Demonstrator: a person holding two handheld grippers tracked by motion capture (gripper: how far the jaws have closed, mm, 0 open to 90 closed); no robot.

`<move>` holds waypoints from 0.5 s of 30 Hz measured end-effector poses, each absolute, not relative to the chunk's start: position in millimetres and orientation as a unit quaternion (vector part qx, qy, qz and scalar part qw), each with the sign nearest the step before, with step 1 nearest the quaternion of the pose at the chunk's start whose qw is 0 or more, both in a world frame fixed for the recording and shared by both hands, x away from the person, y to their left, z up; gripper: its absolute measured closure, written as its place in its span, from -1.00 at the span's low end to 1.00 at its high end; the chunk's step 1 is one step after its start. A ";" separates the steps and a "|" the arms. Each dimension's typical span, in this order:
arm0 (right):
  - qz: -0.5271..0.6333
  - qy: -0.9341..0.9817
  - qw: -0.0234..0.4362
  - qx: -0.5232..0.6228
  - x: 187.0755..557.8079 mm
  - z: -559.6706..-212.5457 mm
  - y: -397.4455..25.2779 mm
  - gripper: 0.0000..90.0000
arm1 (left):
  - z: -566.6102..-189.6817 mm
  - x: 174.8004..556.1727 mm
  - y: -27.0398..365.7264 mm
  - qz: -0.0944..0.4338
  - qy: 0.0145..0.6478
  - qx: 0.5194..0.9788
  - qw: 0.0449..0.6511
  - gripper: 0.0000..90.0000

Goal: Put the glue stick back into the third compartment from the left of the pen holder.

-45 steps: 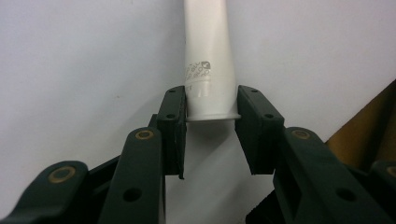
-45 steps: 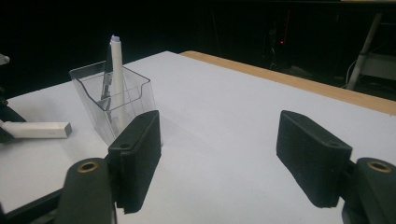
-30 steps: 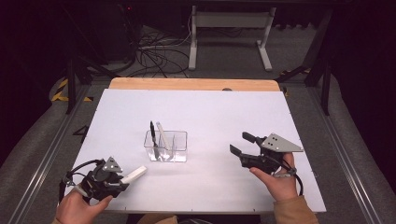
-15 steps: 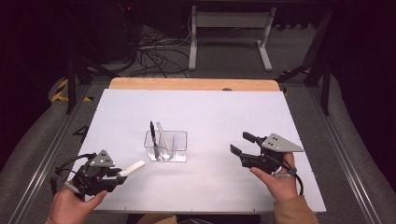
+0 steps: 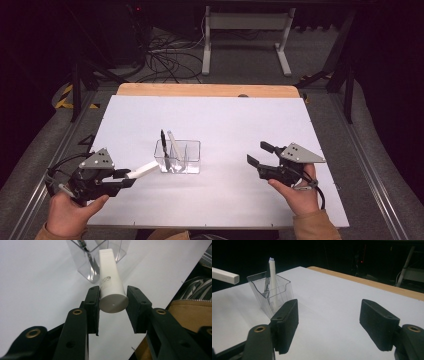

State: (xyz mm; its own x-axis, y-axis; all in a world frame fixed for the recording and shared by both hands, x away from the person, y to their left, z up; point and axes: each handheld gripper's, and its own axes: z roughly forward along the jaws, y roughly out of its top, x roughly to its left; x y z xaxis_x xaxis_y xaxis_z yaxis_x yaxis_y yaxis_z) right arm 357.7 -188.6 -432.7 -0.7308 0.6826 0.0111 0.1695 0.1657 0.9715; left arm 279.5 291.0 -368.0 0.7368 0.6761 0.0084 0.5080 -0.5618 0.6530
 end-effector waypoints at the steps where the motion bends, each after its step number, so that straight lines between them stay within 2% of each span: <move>1: 0.577 0.729 0.223 0.293 357.5 -432.4 -189.1 -0.28 | -363.0 281.9 289.2 0.132 0.333 0.875 0.326 0.45; 15: 0.575 0.728 0.227 0.295 355.1 -432.6 -192.2 -0.28 | -340.4 303.8 267.7 0.127 0.293 0.888 0.330 0.45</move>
State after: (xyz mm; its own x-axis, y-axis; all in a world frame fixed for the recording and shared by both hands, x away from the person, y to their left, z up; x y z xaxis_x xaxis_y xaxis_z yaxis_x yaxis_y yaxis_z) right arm 355.1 -192.2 -432.6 -0.7226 0.6912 0.0095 0.1692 0.1636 0.9719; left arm 303.8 267.7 -340.4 0.7959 0.6045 0.0326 0.4366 -0.6104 0.6609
